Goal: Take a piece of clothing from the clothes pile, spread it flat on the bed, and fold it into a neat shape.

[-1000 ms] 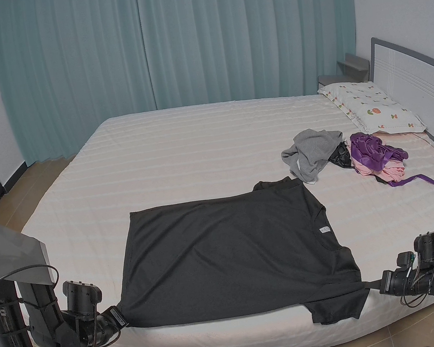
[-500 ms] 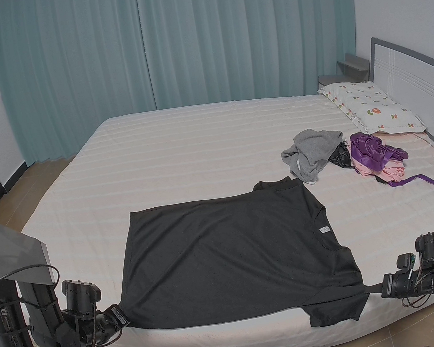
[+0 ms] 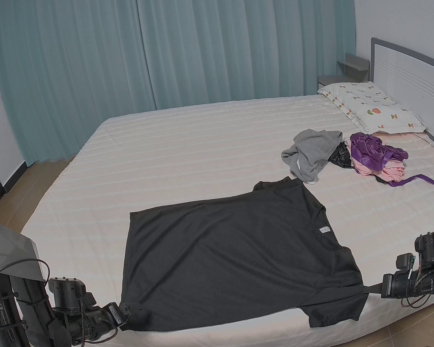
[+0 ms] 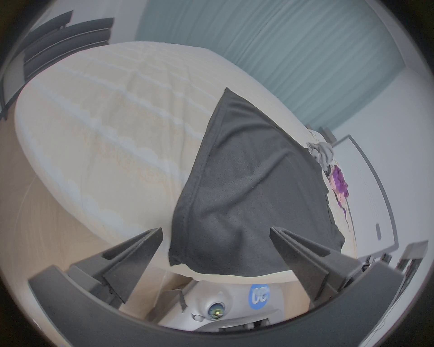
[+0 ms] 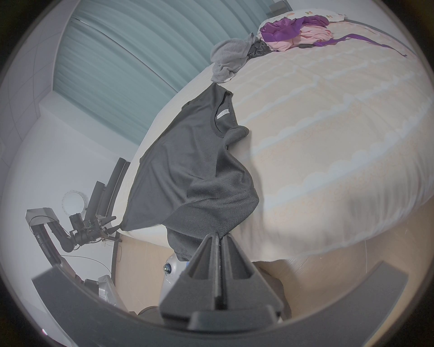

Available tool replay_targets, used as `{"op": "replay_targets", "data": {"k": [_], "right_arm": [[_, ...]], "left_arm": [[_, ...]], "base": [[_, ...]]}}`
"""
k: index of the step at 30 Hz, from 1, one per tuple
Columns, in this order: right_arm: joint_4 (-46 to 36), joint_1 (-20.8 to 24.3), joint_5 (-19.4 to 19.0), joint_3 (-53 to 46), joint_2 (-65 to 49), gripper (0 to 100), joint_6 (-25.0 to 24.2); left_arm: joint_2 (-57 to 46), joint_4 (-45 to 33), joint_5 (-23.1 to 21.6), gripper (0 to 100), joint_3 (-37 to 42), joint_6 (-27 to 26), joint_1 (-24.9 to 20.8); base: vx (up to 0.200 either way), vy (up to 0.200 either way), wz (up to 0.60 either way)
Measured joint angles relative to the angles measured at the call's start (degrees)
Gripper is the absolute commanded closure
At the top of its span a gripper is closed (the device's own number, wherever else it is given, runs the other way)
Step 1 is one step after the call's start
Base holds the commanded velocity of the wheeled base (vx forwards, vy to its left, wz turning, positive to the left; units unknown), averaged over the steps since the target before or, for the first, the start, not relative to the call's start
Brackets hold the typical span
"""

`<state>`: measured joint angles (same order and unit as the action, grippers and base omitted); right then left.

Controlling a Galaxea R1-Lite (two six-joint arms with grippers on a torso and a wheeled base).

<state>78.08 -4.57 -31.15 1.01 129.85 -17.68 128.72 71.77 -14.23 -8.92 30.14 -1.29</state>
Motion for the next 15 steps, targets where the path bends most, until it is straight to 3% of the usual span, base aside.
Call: {"op": "replay_targets", "data": {"k": [6, 15], "right_arm": [[0.0, 0.0, -0.6, 0.0, 0.0, 100, -0.1], [0.0, 0.0, -0.7, 0.0, 0.0, 100, -0.2]], "left_arm": [[1.8, 0.8, -2.1, 0, 0.8, -9.4, 1.9], [4.3, 2.5, -4.8, 0, 0.2, -10.9, 0.6]], "base": [[0.000, 0.000, 0.00], [0.000, 0.000, 0.00]]}}
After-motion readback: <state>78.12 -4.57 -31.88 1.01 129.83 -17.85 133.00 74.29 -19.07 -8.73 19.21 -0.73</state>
